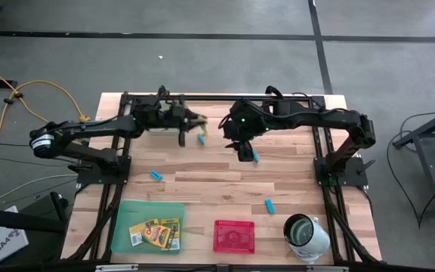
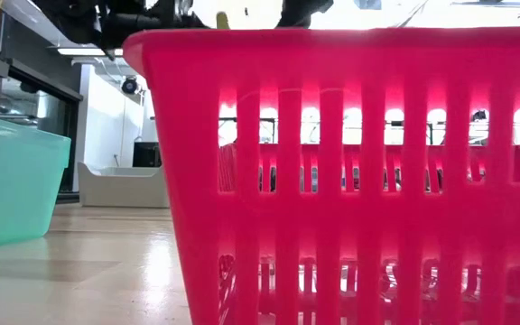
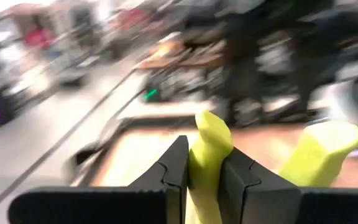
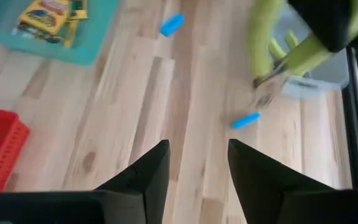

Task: Pick & Place School Supplies
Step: Put the green hole puncher into the gray bin

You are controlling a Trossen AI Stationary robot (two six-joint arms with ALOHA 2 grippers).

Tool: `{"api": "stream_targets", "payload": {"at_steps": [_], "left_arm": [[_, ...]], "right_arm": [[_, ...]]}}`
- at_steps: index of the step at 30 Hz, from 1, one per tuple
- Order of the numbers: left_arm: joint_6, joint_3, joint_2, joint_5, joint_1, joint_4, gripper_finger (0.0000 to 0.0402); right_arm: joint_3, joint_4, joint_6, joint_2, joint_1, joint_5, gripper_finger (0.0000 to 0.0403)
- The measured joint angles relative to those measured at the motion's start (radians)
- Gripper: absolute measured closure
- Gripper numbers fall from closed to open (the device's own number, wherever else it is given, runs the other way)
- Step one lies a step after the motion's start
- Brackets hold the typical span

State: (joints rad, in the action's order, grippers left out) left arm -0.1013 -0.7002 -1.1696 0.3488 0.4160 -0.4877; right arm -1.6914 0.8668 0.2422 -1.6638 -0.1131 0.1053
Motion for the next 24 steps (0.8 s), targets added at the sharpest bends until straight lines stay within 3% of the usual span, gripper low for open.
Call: {"api": "stream_targets", "payload": {"at_steps": [8, 13, 24], "left_arm": [[-0.086, 0.0, 0.148, -0.292, 0.142, 0.374, 0.0359], [-0.132, 0.0, 0.156, -0.303, 0.236, 0.514, 0.0359], [-0.18, 0.0, 0.085, -0.386, 0.38, 0.708, 0.036]], "right_arm": [[0.0, 0.025, -0.086, 0.005, 0.006, 0.052, 0.0279], [0.0, 0.018, -0.092, 0.005, 0.03, 0.101, 0.0295], [0.0, 0.019, -0.119, 0.005, 0.094, 0.107, 0.03]]}}
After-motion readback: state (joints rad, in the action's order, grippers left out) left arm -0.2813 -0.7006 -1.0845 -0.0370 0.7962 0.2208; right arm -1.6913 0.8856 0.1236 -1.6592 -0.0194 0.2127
